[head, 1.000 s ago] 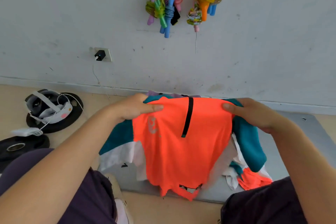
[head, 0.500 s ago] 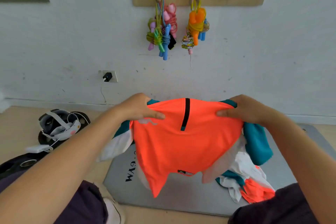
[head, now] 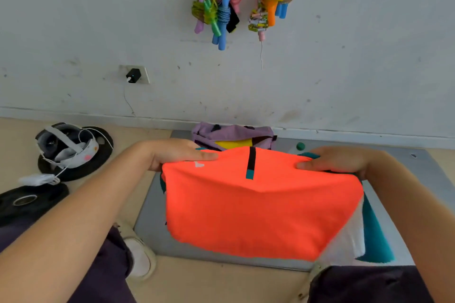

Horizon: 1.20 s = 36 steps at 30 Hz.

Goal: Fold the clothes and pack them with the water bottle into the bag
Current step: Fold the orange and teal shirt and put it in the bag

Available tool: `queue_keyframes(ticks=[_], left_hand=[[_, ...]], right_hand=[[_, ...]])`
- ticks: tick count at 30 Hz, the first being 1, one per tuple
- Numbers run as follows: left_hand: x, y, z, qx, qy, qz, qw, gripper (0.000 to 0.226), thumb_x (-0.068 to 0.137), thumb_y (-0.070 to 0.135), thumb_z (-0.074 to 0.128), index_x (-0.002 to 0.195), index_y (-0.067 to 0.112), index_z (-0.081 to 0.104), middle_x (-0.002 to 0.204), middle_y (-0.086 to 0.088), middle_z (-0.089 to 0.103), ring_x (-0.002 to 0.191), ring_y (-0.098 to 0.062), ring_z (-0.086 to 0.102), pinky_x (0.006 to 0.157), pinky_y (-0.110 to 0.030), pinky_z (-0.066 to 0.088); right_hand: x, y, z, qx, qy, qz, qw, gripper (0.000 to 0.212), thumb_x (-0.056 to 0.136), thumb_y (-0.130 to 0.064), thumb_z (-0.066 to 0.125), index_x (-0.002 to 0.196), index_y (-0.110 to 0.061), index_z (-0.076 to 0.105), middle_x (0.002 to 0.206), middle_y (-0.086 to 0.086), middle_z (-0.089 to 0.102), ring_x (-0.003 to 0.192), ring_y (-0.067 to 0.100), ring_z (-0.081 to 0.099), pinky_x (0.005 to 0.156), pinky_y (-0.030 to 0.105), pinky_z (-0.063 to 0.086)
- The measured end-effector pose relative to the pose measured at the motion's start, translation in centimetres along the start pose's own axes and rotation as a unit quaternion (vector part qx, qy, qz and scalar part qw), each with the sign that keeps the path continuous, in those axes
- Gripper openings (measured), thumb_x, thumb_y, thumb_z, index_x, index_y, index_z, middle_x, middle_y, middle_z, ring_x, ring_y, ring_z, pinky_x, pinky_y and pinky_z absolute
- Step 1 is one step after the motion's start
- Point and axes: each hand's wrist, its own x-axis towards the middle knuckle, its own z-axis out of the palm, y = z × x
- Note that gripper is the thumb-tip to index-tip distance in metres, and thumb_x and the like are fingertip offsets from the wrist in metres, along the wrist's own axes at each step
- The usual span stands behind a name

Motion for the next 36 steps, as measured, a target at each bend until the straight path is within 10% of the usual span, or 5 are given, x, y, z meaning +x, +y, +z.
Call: queue_keyframes(ticks=[4,18,21,26,36], left_hand=[[3.7,-1.1,-1.6,0.026,-0.024,-0.039,0.999,0.071,0.044,0.075,0.080,0.091,0.021,0.074,0.087,0.002,0.076,0.070,-0.009,0.069,0.060,-0.021,0.053],[24.7,-24.4,5.4,-0.042,0.055,-0.137,0.988,0.012,0.084,0.038,0.075,0.089,0.028,0.070,0.073,0.016,0.072,0.070,-0.003,0.067,0.054,-0.007,0.044],[27.2,-24.8,4.2,-0.023,0.221,-0.100,0.970,0.003,0.089,0.023,0.070,0.088,0.020,0.070,0.076,0.012,0.067,0.082,-0.017,0.062,0.059,-0.012,0.042],[29.0,-25.3,3.5,0.081,0.385,-0.012,0.919,0.077,0.085,0.025,0.073,0.150,0.012,0.033,0.142,-0.013,0.047,0.129,-0.025,0.043,0.107,-0.039,0.035],[25.5,-32.5,11.6,0.007,0.403,-0.356,0.843,0.064,0.074,0.048,0.074,0.117,0.009,0.048,0.115,-0.014,0.058,0.097,-0.031,0.055,0.079,-0.042,0.043]], right_hand=[[4.9,0.3,-1.1,-0.035,0.036,0.030,0.998,0.054,0.077,-0.054,0.069,0.115,-0.016,0.068,0.115,0.008,0.070,0.106,0.026,0.067,0.103,0.046,0.047],[29.3,16.9,7.8,0.003,0.084,0.167,0.982,0.039,0.083,-0.047,0.072,0.083,-0.008,0.070,0.080,0.003,0.065,0.074,0.017,0.059,0.073,0.031,0.050],[31.7,17.3,7.1,-0.017,0.212,0.119,0.970,0.016,0.090,-0.032,0.066,0.084,-0.018,0.066,0.078,0.001,0.061,0.079,0.023,0.057,0.063,0.028,0.040],[33.7,18.3,8.0,-0.078,0.455,0.037,0.886,0.035,0.090,-0.014,0.058,0.125,-0.011,0.055,0.109,0.016,0.057,0.096,0.029,0.054,0.087,0.042,0.044],[30.5,26.3,18.4,0.098,0.372,0.278,0.880,0.036,0.084,-0.035,0.072,0.092,-0.008,0.051,0.093,0.011,0.062,0.080,0.028,0.058,0.064,0.031,0.037]])
